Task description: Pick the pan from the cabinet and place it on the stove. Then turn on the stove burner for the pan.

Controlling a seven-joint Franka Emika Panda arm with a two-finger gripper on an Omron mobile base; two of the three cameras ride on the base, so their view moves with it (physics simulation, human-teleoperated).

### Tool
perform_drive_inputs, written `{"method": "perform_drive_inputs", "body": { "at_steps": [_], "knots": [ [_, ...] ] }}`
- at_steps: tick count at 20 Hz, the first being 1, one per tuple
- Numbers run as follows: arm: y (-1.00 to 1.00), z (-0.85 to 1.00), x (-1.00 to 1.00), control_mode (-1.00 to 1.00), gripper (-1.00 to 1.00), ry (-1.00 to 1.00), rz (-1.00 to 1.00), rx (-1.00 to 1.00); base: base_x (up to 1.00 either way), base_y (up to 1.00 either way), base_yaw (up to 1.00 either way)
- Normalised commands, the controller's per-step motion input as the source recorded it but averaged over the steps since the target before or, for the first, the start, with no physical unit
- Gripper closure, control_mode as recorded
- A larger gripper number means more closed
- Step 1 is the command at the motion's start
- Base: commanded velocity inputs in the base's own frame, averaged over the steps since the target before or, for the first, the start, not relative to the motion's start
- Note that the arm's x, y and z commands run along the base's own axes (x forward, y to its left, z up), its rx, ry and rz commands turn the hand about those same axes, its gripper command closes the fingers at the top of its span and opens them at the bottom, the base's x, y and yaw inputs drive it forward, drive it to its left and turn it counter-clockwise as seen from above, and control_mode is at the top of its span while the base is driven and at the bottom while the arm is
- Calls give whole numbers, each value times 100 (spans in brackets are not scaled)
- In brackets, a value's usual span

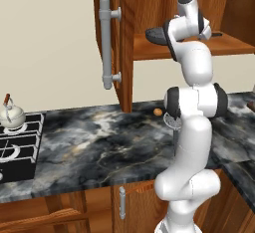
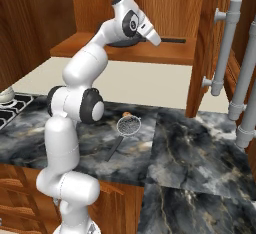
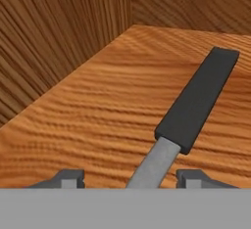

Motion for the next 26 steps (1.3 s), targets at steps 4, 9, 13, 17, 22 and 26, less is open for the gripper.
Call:
{"method": "perform_drive_inputs", "body": {
  "at_steps": [4,9,13,17,22,26],
  "knots": [
    [0,-7,1,-100,100,2,0,0,0,0,0],
    [0,0,0,-100,100,-5,0,1,0,0,0],
    [0,-2,-3,-100,100,-23,-2,5,0,0,0],
    [0,-9,-17,-100,100,-25,-2,10,0,0,0],
    [0,-16,-35,-100,100,-46,-5,20,0,0,0],
    [0,-14,-40,-100,100,-46,-4,21,0,0,0]
  ]
}}
